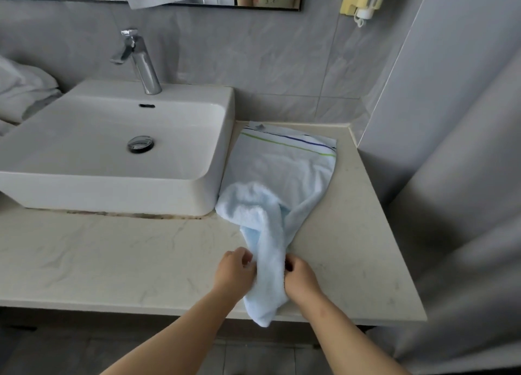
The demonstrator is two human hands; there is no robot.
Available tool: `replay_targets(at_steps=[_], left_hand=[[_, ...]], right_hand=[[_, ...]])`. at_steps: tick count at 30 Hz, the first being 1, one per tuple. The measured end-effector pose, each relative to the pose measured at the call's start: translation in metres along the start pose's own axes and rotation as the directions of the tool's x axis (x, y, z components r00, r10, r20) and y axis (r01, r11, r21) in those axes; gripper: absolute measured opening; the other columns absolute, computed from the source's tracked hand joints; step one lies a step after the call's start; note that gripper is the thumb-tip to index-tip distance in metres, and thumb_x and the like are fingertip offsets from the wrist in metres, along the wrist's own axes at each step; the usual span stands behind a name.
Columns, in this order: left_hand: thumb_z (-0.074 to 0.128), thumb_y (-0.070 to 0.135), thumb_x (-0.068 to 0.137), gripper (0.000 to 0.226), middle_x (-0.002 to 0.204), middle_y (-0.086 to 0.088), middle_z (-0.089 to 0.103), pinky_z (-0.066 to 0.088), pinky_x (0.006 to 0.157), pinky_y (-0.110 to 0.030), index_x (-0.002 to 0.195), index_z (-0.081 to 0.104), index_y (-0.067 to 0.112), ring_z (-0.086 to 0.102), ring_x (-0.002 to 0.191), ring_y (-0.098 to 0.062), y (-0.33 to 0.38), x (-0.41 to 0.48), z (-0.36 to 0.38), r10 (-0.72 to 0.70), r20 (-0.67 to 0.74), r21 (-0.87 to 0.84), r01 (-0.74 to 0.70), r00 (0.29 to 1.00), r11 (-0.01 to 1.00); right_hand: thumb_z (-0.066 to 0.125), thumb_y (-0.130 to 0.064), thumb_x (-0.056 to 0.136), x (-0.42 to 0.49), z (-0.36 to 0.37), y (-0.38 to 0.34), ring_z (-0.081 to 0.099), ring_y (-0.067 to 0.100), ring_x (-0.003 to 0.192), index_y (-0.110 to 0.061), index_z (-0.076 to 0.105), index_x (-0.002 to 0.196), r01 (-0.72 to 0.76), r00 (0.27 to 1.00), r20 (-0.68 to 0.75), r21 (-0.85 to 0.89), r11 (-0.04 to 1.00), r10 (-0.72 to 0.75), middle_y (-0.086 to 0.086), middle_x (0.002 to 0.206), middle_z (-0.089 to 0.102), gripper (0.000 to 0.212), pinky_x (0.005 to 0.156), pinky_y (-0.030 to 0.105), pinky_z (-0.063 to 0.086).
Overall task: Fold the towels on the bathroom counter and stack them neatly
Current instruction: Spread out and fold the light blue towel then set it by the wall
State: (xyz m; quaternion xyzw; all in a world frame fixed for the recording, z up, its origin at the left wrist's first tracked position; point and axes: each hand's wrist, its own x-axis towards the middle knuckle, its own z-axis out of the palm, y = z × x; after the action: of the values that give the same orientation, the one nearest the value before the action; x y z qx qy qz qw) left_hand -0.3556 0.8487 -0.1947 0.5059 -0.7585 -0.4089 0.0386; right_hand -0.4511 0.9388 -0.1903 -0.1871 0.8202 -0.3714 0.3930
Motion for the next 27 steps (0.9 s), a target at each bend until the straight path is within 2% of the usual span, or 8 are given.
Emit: replay_targets(at_steps=[2, 4, 10, 12, 15, 19, 23, 27], left_hand=[[0.053, 0.024, 0.092, 0.016, 0.073, 0.000, 0.052, 0.040, 0.059, -0.020, 0.078, 0.052, 0.016, 0.047, 0.065, -0.012, -0.001, -0.003, -0.008, -0.064, 0.007, -0.199, 0.064, 0.998, 0.978], [0.053, 0.022, 0.092, 0.015, 0.075, -0.002, 0.053, 0.039, 0.059, -0.022, 0.084, 0.054, 0.010, 0.047, 0.066, -0.014, -0.006, -0.006, -0.018, -0.073, -0.007, -0.324, 0.067, 0.997, 0.944], [0.041, 0.016, 0.095, 0.012, 0.092, -0.010, 0.050, 0.047, 0.084, -0.047, 0.090, 0.047, 0.008, 0.050, 0.086, -0.027, -0.022, 0.000, -0.048, -0.164, -0.056, -0.581, 0.101, 0.985, 0.807], [0.041, 0.017, 0.096, 0.012, 0.091, -0.011, 0.049, 0.047, 0.077, -0.045, 0.092, 0.047, 0.007, 0.049, 0.083, -0.027, -0.025, 0.003, -0.056, -0.210, -0.077, -0.644, 0.112, 0.975, 0.757], [0.050, 0.017, 0.095, 0.011, 0.082, -0.010, 0.051, 0.041, 0.061, -0.035, 0.085, 0.048, 0.013, 0.049, 0.072, -0.025, -0.028, 0.006, -0.066, -0.241, -0.154, -0.725, 0.057, 0.958, 0.687], [0.048, 0.024, 0.096, 0.012, 0.084, -0.006, 0.057, 0.049, 0.068, -0.040, 0.099, 0.052, 0.013, 0.055, 0.074, -0.024, -0.034, 0.007, -0.062, -0.167, -0.266, -0.457, 0.028, 0.949, 0.889], [0.039, 0.017, 0.096, 0.028, 0.101, -0.006, 0.057, 0.043, 0.064, -0.030, 0.122, 0.047, 0.010, 0.055, 0.079, -0.020, -0.041, 0.004, -0.045, -0.141, -0.131, -0.015, 0.140, 0.981, 0.990], [0.044, 0.022, 0.092, 0.055, 0.136, -0.013, 0.044, 0.039, 0.099, -0.041, 0.142, 0.026, 0.010, 0.045, 0.122, -0.031, -0.033, 0.001, -0.035, -0.199, -0.098, 0.032, 0.203, 0.975, 0.979]], right_hand=[[0.045, -0.017, 0.095, -0.003, -0.004, 0.005, 0.053, 0.010, 0.068, -0.016, 0.052, 0.077, 0.035, 0.995, -0.090, 0.005, 0.999, -0.034, -0.002, 0.075, 0.057, 0.019, 0.057, 0.019, 0.042], [0.046, -0.016, 0.094, -0.005, -0.009, 0.011, 0.049, 0.013, 0.064, -0.006, 0.053, 0.083, 0.053, 0.980, -0.195, 0.033, 0.998, -0.046, 0.001, 0.073, 0.055, 0.016, 0.053, 0.022, 0.036], [0.046, -0.012, 0.095, -0.003, -0.033, 0.017, 0.055, 0.028, 0.077, 0.000, 0.053, 0.093, 0.019, 0.901, -0.415, 0.327, 0.945, 0.125, 0.015, 0.087, 0.058, 0.014, 0.071, 0.037, 0.048], [0.045, -0.011, 0.095, -0.005, -0.045, 0.017, 0.057, 0.028, 0.077, -0.006, 0.054, 0.093, 0.028, 0.883, -0.418, 0.505, 0.863, 0.216, 0.012, 0.086, 0.058, 0.010, 0.073, 0.043, 0.053], [0.047, -0.010, 0.095, -0.007, -0.061, 0.017, 0.058, 0.026, 0.073, -0.008, 0.056, 0.100, 0.037, 0.867, -0.406, 0.631, 0.775, 0.289, 0.012, 0.087, 0.059, 0.010, 0.061, 0.033, 0.049], [0.049, -0.020, 0.096, -0.004, -0.064, 0.021, 0.059, 0.028, 0.086, -0.010, 0.057, 0.102, 0.022, 0.881, -0.390, 0.601, 0.799, 0.268, 0.011, 0.096, 0.061, 0.014, 0.073, 0.035, 0.048], [0.062, -0.020, 0.089, -0.015, -0.050, 0.029, 0.062, 0.024, 0.087, -0.014, 0.062, 0.097, -0.038, 0.958, -0.222, 0.526, 0.850, 0.180, 0.004, 0.092, 0.066, 0.010, 0.071, 0.032, 0.049], [0.068, -0.013, 0.083, -0.021, -0.041, 0.031, 0.062, 0.015, 0.081, -0.018, 0.063, 0.088, -0.071, 0.973, -0.182, 0.341, 0.937, 0.140, -0.003, 0.085, 0.066, 0.010, 0.067, 0.028, 0.048]])
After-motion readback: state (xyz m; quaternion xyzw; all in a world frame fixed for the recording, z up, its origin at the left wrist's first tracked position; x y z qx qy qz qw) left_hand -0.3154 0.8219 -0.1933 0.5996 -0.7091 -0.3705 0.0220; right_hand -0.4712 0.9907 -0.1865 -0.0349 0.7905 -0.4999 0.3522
